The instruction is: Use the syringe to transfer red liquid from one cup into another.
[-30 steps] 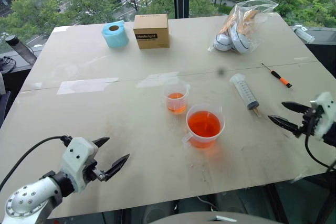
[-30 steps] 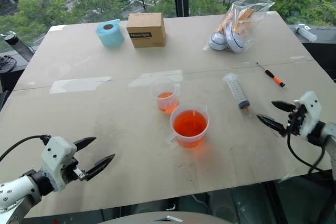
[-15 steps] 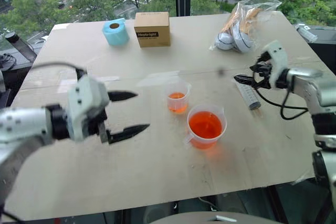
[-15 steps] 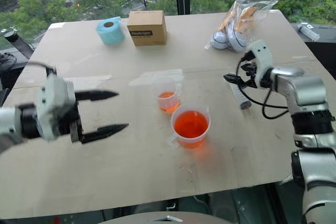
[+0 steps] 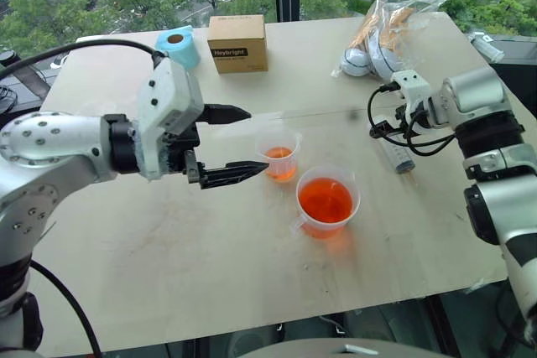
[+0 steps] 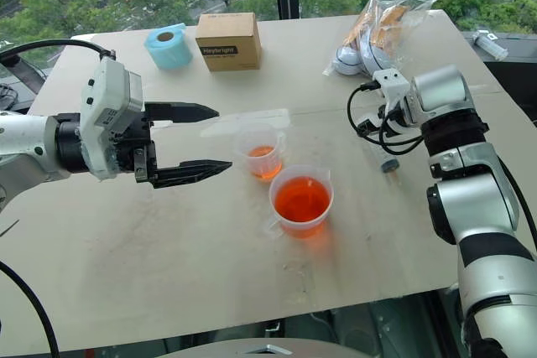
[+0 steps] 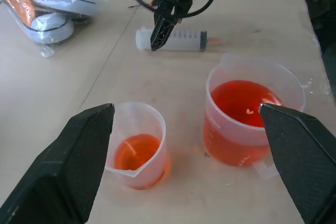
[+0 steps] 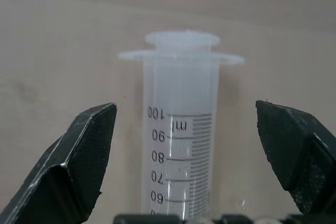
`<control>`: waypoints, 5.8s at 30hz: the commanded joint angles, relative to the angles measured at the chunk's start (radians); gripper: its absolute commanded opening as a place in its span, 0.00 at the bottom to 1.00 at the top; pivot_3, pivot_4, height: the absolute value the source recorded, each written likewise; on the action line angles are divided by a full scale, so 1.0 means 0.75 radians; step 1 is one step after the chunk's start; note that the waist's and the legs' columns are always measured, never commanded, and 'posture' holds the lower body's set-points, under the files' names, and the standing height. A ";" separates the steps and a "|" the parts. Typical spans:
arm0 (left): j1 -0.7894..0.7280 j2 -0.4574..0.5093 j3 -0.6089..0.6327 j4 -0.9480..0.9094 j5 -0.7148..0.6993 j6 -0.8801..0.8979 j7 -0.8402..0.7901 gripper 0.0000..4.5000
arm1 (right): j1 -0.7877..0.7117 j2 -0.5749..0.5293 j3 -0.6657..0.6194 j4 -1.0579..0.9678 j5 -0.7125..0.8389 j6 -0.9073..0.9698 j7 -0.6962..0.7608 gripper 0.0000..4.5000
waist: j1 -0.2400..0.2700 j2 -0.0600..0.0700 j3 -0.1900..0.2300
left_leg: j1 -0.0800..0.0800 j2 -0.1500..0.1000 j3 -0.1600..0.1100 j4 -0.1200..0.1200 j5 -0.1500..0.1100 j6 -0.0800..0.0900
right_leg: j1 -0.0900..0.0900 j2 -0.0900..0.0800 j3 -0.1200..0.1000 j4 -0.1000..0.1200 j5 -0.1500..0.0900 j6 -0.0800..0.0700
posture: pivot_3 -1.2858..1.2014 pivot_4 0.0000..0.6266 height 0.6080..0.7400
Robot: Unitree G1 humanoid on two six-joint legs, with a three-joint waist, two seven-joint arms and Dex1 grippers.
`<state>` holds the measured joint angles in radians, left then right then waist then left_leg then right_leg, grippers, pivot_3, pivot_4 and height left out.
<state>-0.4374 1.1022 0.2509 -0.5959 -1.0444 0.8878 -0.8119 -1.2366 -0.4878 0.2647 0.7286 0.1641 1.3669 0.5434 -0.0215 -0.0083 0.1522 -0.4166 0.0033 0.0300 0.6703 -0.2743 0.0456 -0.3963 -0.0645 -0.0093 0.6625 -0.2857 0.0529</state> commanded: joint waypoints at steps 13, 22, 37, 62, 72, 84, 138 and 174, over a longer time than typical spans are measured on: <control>0.098 -0.010 0.093 -0.096 0.039 -0.028 0.067 1.00 | -0.325 0.157 0.057 0.642 -0.206 -0.334 0.136 0.99 | -0.029 -0.001 0.001 | 0.001 0.000 0.000 0.000 0.001 -0.002 | 0.000 0.000 0.000 0.001 0.000 0.000 | 0.52 0.24 1.00; 0.099 -0.008 0.081 -0.109 0.094 -0.052 0.062 1.00 | -0.350 0.207 -0.044 0.729 -0.242 -0.414 0.108 0.59 | -0.029 -0.001 0.001 | 0.001 0.000 0.000 0.000 0.001 -0.002 | 0.000 0.000 0.000 0.001 0.000 0.000 | 0.52 0.24 1.00; -0.020 -0.052 0.096 0.003 0.135 -0.090 0.062 1.00 | -0.425 -0.051 -0.343 0.454 -0.088 -0.480 0.333 0.32 | -0.021 0.001 0.003 | 0.000 0.000 0.000 0.000 0.001 -0.002 | 0.000 0.000 0.001 0.002 0.000 0.000 | 0.52 0.24 1.00; -0.545 -0.234 -0.231 0.492 0.358 -0.276 -0.375 1.00 | 0.930 0.265 -0.851 -1.745 1.209 -0.628 0.306 0.32 | 0.006 -0.005 0.001 | 0.004 0.002 -0.001 0.010 0.001 -0.002 | 0.001 0.004 0.001 0.014 0.000 0.000 | 0.52 0.24 1.00; -0.683 -0.264 -0.248 0.520 0.196 -0.097 -0.597 1.00 | 1.172 0.220 -0.522 -1.698 0.916 -1.001 0.485 0.32 | 0.008 -0.005 0.001 | 0.003 0.001 0.000 0.013 0.001 -0.001 | 0.001 0.004 0.002 0.018 -0.001 0.001 | 0.52 0.24 1.00; -0.703 -0.470 -0.338 0.447 0.217 -0.049 -0.457 1.00 | 1.207 0.188 -0.385 -1.623 0.788 -1.227 0.572 0.32 | 0.011 -0.006 0.001 | 0.003 0.001 -0.002 0.016 0.001 -0.001 | 0.002 0.004 0.001 0.018 -0.001 0.001 | 0.52 0.24 1.00; -0.690 -0.577 -0.525 0.498 0.500 -0.201 -0.590 0.31 | 1.280 0.181 -0.273 -1.543 0.649 -1.464 0.570 0.32 | 0.011 -0.006 0.001 | 0.003 0.001 -0.003 0.018 0.001 -0.001 | 0.003 0.004 0.001 0.018 -0.001 0.001 | 0.52 0.24 1.00; -0.839 -0.575 -0.390 0.529 0.449 -0.164 -0.506 0.92 | 1.320 0.187 -0.236 -1.501 0.680 -1.489 0.554 0.32 | 0.010 -0.006 0.001 | 0.003 0.001 -0.004 0.018 0.001 -0.001 | 0.003 0.004 0.001 0.018 -0.001 0.001 | 0.52 0.24 1.00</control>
<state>-1.0450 0.6717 -0.0775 -0.1985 -0.7074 0.7800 -1.2079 -0.2309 -0.3483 0.1039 -0.3717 0.6526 0.2552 0.9602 -0.0136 -0.0127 0.1531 -0.4145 0.0042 0.0270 0.6840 -0.2736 0.0447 -0.3942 -0.0615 -0.0088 0.6761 -0.2863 0.0539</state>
